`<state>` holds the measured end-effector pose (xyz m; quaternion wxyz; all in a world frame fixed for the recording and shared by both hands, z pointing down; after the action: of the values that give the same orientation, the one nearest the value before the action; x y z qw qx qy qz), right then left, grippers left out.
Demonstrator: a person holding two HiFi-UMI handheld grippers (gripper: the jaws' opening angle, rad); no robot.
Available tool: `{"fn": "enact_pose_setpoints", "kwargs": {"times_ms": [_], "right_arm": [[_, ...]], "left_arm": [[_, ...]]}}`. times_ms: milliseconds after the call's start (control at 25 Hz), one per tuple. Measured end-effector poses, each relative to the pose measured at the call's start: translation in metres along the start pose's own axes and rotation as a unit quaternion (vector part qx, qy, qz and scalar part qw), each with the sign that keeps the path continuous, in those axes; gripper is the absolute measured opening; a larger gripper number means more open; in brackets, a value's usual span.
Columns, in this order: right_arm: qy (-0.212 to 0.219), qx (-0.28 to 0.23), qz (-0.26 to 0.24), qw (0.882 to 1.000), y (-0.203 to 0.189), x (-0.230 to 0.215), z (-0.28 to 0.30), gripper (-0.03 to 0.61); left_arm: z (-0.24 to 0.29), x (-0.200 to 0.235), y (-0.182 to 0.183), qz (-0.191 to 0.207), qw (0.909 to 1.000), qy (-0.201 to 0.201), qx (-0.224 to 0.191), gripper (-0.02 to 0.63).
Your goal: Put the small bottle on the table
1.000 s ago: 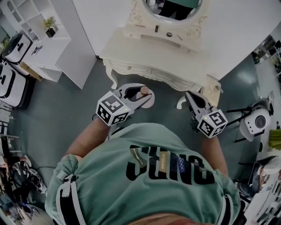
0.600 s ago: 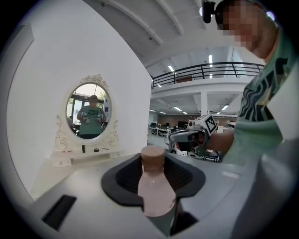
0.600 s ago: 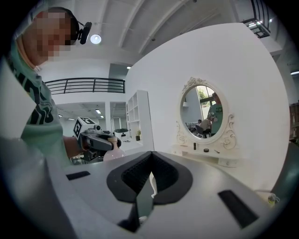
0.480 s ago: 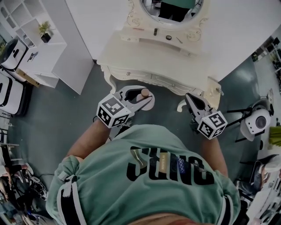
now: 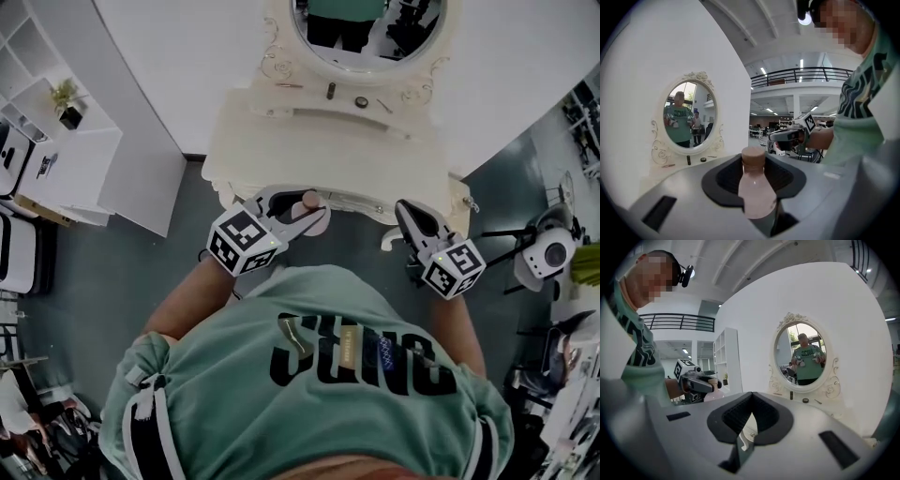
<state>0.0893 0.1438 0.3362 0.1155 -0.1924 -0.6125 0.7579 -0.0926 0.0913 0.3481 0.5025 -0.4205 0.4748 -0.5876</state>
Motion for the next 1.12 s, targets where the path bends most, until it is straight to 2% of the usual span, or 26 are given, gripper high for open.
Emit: {"fn": "enact_pose_setpoints", "kwargs": {"times_ms": [280, 560, 880, 1120], "right_arm": [[-0.039, -0.003, 0.007, 0.999, 0.019, -0.004, 0.075, -0.006], [-0.071, 0.002, 0.015, 0.997, 0.023, -0.013, 0.121, -0.006], [-0.086, 0.014, 0.019, 0.996, 0.024, -0.029, 0.149, -0.006], [-0.073, 0.013, 0.017, 0.997, 0.026, -0.053, 0.159, -0.006]], "left_arm": [[-0.016, 0.087, 0.004, 0.013, 0.9994, -0.032, -0.003, 0.143], [-0.021, 0.147, 0.0, 0.011, 0.998, -0.062, -0.001, 0.143], [-0.011, 0.187, -0.005, 0.005, 0.9975, -0.071, -0.001, 0.143], [0.005, 0.198, -0.005, 0.0, 0.9981, -0.061, 0.002, 0.143]]}}
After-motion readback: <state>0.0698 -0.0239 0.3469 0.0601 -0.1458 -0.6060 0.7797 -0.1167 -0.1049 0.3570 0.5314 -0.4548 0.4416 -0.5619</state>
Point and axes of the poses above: the fingertips, and each gripper's own axes: z forward along the fingers, x to its left, y out of its top, the point moved 3 cm from there along -z, backward along the fingers, and after that the axes turned 3 degrees about z, right-handed, at the moved point
